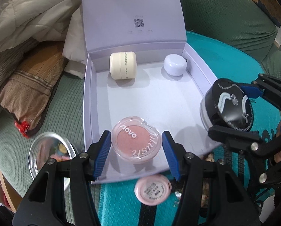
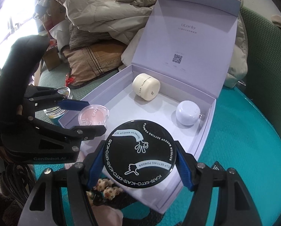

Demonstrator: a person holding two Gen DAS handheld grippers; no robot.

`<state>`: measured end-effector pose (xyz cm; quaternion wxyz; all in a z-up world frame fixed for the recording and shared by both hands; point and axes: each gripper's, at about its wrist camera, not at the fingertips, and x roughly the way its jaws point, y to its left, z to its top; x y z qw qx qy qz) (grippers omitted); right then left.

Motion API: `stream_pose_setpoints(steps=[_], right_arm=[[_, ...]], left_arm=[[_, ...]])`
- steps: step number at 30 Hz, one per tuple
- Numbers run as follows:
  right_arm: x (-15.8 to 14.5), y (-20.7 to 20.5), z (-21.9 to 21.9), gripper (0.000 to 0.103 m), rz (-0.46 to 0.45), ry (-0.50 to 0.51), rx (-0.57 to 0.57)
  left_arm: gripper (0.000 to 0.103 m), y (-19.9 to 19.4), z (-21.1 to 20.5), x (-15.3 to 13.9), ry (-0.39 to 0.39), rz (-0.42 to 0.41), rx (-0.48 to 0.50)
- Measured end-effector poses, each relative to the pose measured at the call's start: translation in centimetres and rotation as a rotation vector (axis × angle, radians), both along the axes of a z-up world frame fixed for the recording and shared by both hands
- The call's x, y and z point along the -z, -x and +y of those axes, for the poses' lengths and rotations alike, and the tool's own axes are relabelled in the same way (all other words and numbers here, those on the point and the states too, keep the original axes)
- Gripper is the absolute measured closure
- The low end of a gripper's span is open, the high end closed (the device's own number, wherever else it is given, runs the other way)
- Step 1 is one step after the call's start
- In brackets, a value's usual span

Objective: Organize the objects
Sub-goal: 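Carry the blush compact and black tin together into the white box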

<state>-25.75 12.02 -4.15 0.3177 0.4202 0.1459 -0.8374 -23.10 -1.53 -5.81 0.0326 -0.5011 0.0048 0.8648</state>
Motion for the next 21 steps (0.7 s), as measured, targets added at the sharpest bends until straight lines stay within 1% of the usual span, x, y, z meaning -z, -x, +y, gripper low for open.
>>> stream_pose_setpoints(steps=[7, 21], right_arm=[[1.1, 1.5, -0.7, 0.033, -0.013, -0.018, 0.009], [3.4, 3.7, -1.4, 0.033, -0.058, -0.043, 0.023]], left_arm=[[0.049, 2.0, -0.4, 0.6, 0.007, 0.000, 0.014], [0.049, 4.3, -0.3, 3.0, 0.040, -0.047, 0.082]])
